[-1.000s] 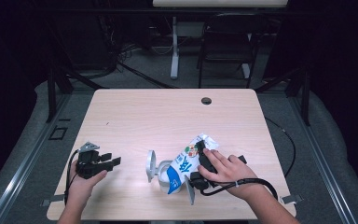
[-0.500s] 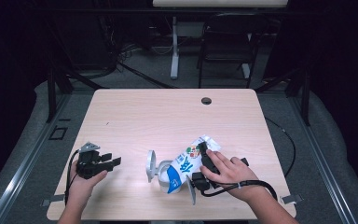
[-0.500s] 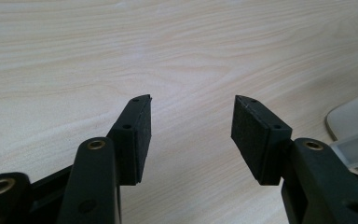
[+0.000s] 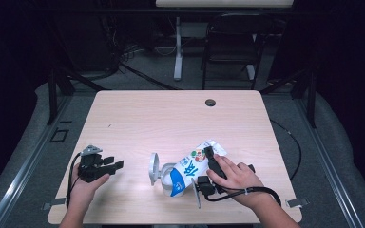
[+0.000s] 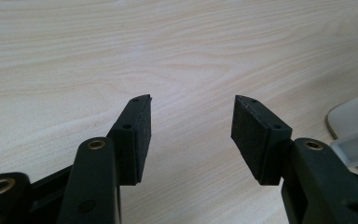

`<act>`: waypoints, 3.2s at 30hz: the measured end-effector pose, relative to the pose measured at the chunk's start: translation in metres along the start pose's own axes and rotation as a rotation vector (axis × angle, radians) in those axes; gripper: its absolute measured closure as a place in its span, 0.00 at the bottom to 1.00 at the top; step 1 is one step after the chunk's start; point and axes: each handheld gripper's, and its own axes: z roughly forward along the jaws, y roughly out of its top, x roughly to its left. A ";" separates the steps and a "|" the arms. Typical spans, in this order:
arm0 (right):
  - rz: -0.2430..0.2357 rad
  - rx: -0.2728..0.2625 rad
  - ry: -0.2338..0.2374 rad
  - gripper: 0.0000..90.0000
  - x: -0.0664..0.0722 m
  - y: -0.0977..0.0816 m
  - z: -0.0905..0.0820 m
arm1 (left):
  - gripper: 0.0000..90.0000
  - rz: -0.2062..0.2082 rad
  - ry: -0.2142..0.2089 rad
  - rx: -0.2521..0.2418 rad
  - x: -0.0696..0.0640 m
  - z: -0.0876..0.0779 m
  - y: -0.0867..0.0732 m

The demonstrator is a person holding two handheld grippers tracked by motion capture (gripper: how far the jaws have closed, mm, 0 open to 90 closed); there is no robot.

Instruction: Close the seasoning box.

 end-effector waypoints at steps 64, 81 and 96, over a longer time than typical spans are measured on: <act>0.412 -0.050 0.175 0.96 0.023 -0.002 -0.001 | 0.53 -0.006 0.011 -0.002 0.001 0.003 -0.002; 0.515 -0.083 0.221 1.00 0.019 -0.006 -0.003 | 0.53 -0.005 0.010 0.004 0.002 0.003 -0.003; 0.672 -0.124 0.282 1.00 0.017 -0.010 -0.004 | 0.53 -0.003 0.012 0.011 0.001 0.004 -0.003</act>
